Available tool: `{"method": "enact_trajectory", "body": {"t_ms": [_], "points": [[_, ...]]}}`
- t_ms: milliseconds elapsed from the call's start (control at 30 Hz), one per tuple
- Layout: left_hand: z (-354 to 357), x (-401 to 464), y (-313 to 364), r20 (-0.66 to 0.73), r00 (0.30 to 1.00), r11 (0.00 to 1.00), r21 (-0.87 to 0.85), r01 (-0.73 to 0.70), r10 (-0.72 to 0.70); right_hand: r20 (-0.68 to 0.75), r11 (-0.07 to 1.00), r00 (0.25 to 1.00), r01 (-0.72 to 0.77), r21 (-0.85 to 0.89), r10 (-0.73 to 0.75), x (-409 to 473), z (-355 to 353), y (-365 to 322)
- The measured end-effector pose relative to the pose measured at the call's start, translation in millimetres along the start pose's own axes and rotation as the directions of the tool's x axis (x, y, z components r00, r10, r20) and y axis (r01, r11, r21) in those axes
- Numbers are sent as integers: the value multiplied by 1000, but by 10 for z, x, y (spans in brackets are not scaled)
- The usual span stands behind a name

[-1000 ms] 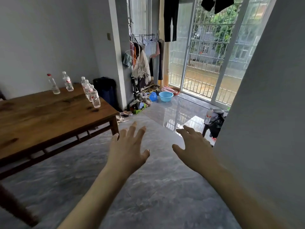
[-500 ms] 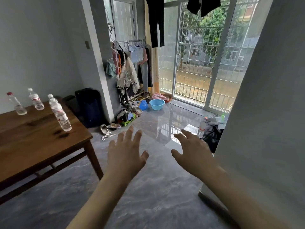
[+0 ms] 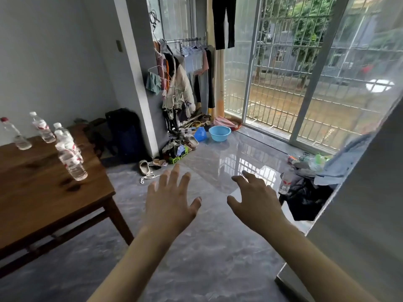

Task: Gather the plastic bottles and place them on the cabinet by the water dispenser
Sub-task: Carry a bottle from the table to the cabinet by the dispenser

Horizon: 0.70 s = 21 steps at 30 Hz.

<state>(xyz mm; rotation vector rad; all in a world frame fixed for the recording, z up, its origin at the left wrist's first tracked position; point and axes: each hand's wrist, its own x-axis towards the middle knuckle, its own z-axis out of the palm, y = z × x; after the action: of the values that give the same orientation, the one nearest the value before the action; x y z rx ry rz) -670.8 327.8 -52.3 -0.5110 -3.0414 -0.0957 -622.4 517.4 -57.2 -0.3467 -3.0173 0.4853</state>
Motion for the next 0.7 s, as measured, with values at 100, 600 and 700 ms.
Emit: {"method": "enact_trajectory", "body": {"t_ms": [100, 600, 700], "points": [[83, 543, -102, 5, 1000, 1000, -7, 9, -9, 0, 1000, 1000, 28, -13, -28, 563, 47, -60], [230, 2767, -656, -9, 997, 996, -46, 77, -78, 49, 983, 985, 168, -75, -165, 3041, 132, -344], [343, 3135, -794, 10, 993, 992, -48, 118, -118, 68, 973, 976, 213, -85, -207, 3504, 256, -357]]}}
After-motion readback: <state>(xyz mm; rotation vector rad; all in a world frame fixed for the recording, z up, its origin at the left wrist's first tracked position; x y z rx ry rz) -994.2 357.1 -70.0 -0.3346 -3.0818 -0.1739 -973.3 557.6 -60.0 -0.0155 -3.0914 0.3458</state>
